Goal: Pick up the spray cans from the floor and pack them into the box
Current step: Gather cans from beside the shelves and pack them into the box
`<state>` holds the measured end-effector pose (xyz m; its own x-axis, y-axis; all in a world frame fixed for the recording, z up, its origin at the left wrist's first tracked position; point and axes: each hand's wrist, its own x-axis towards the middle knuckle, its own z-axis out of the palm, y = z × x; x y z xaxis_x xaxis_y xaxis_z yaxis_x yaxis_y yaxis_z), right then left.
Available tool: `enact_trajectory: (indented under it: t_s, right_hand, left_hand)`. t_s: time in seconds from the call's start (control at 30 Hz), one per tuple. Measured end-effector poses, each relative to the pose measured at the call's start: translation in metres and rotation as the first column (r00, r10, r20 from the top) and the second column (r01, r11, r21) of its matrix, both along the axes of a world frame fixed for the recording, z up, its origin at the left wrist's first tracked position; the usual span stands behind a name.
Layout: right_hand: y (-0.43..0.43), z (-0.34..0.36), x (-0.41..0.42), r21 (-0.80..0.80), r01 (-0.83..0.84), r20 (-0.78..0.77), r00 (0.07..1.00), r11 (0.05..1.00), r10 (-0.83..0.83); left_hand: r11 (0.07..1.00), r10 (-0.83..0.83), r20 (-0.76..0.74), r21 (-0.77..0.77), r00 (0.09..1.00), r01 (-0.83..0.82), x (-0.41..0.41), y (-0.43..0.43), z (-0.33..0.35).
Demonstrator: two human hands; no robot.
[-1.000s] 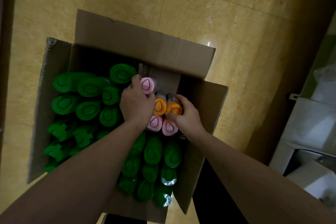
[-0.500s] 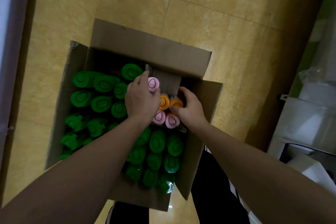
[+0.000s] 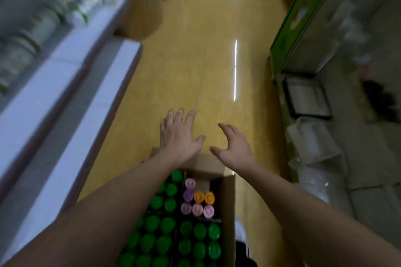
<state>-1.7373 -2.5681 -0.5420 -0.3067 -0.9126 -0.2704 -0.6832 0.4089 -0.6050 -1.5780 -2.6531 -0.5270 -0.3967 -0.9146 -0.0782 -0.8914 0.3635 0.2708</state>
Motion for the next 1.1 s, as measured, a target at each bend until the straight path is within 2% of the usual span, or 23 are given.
enact_trajectory:
  t_s: [0.23,0.33,0.4,0.53,0.73,0.83,0.97,1.1]
  right_hand:
    - [0.010,0.242,0.014,-0.233,-0.080,-0.331,0.943,0.969,-0.002]
    - [0.022,0.316,0.022,-0.291,-0.153,-0.473,0.881,0.944,-0.003]
    - [0.032,0.357,0.028,-0.317,-0.224,-0.561,0.828,0.922,0.009]
    - [0.054,0.422,0.041,-0.390,-0.347,-0.620,0.784,0.853,0.036]
    - [0.098,0.462,0.103,-0.441,-0.529,-0.599,0.775,0.726,0.201]
    - [0.127,0.465,0.161,-0.433,-0.662,-0.595,0.720,0.612,0.357]
    - [0.175,0.471,0.261,-0.422,-0.776,-0.581,0.629,0.469,0.517]
    - [0.244,0.487,0.362,-0.427,-0.856,-0.588,0.507,0.290,0.631]
  left_hand:
    - [0.974,-0.019,-0.093,-0.228,0.996,-0.003,0.009,0.031,0.244]
    - [0.953,0.009,-0.144,-0.300,0.989,-0.052,0.032,0.053,0.324]
    - [0.930,0.075,-0.211,-0.337,0.975,-0.145,0.052,0.066,0.374]
    - [0.852,0.170,-0.286,-0.438,0.943,-0.287,0.090,0.103,0.454]
    - [0.739,0.316,-0.238,-0.545,0.919,-0.395,0.160,0.197,0.486]
    - [0.691,0.441,-0.202,-0.545,0.874,-0.475,0.213,0.262,0.483]
    - [0.587,0.636,-0.145,-0.547,0.758,-0.597,0.297,0.356,0.487]
    - [0.410,0.797,-0.169,-0.553,0.580,-0.725,0.375,0.460,0.506]
